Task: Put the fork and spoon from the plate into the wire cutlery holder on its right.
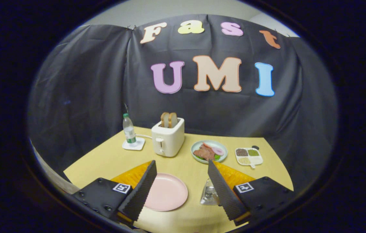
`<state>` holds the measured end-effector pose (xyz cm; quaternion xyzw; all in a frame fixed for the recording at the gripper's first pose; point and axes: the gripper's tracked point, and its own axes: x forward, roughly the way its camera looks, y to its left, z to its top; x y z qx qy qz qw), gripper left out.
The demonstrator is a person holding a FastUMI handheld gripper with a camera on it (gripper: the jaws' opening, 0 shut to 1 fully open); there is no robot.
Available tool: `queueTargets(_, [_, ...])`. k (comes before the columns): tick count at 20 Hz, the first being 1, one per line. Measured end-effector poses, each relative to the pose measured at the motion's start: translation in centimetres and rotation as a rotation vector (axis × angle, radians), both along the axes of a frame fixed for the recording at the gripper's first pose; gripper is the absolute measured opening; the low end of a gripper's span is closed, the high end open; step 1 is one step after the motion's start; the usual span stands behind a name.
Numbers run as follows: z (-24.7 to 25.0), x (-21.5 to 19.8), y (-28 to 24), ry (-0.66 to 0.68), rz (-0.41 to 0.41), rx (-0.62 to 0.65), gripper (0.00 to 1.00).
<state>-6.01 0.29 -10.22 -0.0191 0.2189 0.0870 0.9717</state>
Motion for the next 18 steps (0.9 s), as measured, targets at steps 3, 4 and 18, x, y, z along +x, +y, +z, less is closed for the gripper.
queueTargets(3, [1.6,0.3,0.5,-0.061,-0.019,0.02,1.0])
queueTargets(4, [2.2,0.6,0.7,-0.086,-0.023,0.033,1.0])
queueTargets(18, [5.5,1.1,0.3,-0.271,-0.061,0.043,1.0])
